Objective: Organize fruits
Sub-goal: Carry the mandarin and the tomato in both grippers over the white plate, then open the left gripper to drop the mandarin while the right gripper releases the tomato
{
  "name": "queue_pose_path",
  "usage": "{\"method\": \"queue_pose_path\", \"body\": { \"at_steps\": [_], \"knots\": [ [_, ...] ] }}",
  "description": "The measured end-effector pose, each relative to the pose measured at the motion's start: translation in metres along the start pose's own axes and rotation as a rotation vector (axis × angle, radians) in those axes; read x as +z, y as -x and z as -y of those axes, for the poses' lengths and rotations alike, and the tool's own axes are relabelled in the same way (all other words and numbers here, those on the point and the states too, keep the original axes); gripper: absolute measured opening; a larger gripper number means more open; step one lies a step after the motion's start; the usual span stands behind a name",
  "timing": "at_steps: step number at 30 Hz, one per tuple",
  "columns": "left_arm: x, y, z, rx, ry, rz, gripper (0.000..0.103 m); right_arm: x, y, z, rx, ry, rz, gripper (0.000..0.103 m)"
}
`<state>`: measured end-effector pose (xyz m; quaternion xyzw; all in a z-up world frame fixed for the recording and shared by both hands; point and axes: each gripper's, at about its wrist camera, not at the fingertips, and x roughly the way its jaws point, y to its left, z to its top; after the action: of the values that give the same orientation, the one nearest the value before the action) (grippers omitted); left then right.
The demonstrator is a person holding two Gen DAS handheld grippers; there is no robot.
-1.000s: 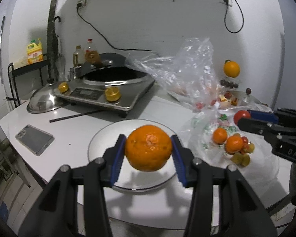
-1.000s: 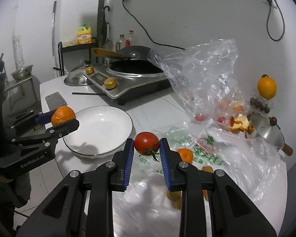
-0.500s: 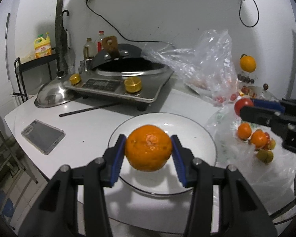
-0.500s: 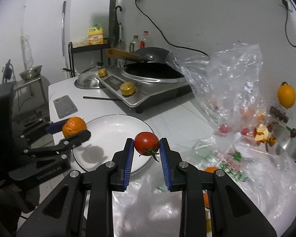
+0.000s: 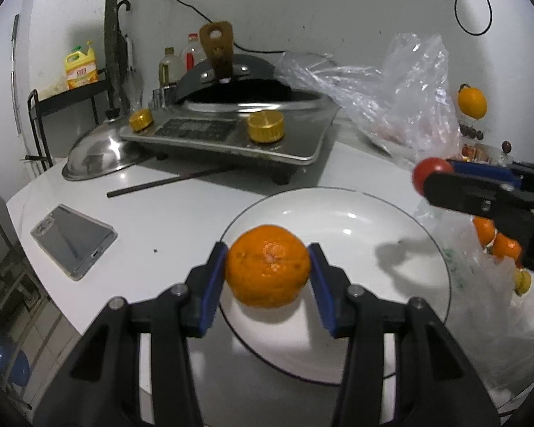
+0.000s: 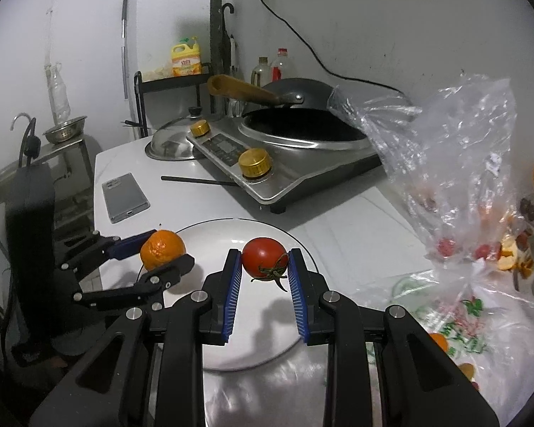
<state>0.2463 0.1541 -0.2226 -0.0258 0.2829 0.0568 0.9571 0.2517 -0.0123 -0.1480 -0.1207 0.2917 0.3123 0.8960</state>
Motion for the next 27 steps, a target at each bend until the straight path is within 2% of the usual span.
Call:
{"method": "queue_pose_path", "body": {
  "at_steps": [7,9,14,27],
  "knots": [
    [0.002,-0.012,-0.007,-0.03,0.028,-0.036,0.049,0.004,-0.031,-0.003,0.02,-0.02,-0.046,0.029],
    [0.005,-0.012,-0.007,-0.032,0.028,-0.032,0.053,0.005,-0.04,-0.004,0.025,-0.022,-0.062,0.029],
    [0.013,-0.002,-0.013,-0.056,0.028,-0.017,0.053,0.011,-0.059,-0.01,0.033,-0.019,-0.099,0.028],
    [0.009,0.023,-0.048,-0.008,0.039,-0.03,0.054,0.017,-0.094,-0.024,0.067,-0.056,-0.206,0.029]
  ]
}}
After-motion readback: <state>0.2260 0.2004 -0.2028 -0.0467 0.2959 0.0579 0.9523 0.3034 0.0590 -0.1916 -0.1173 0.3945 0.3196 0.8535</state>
